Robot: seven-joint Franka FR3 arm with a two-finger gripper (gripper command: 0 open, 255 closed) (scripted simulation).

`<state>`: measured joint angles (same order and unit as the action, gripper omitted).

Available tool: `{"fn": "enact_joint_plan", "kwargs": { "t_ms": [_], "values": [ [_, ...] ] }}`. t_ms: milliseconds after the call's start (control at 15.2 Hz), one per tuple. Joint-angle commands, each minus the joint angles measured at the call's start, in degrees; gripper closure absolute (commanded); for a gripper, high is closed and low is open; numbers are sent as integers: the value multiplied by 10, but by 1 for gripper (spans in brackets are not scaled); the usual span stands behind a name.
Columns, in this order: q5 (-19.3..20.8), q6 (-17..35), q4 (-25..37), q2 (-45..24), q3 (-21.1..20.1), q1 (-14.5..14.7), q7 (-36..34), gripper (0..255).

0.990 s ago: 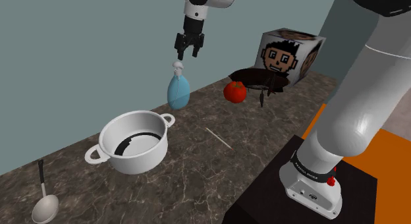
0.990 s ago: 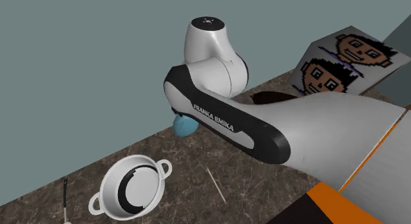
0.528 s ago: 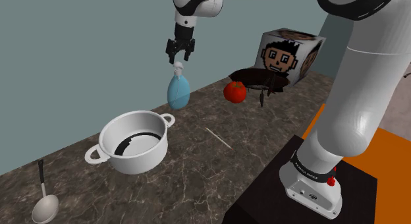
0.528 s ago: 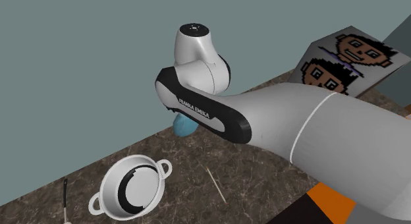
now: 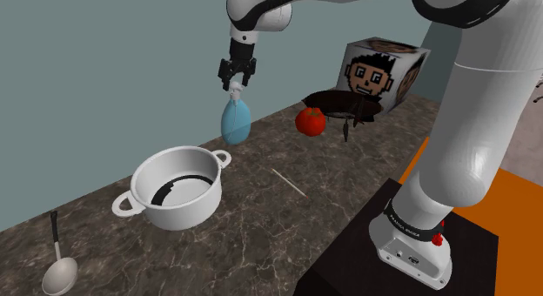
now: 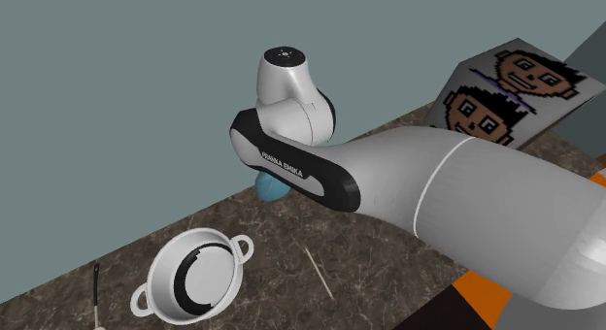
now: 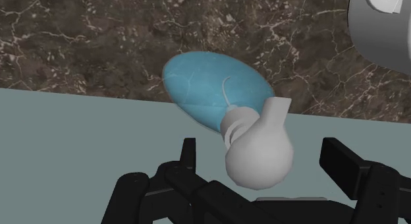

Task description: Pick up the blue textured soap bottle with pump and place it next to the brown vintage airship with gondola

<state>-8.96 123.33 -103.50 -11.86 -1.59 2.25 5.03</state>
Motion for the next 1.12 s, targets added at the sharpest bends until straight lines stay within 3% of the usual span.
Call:
{"fn": "enact_joint_plan", "kwargs": {
  "t_ms": [0, 132, 198, 792, 1056],
  "values": [
    [0, 1, 0, 0, 0, 0, 0, 0],
    [0, 0, 0, 0, 0, 0, 0, 0],
    [0, 0, 0, 0, 0, 0, 0, 255],
    [0, 1, 0, 0, 0, 0, 0, 255],
    [2, -28, 20, 8, 1, 0, -4, 255]
  ]
}}
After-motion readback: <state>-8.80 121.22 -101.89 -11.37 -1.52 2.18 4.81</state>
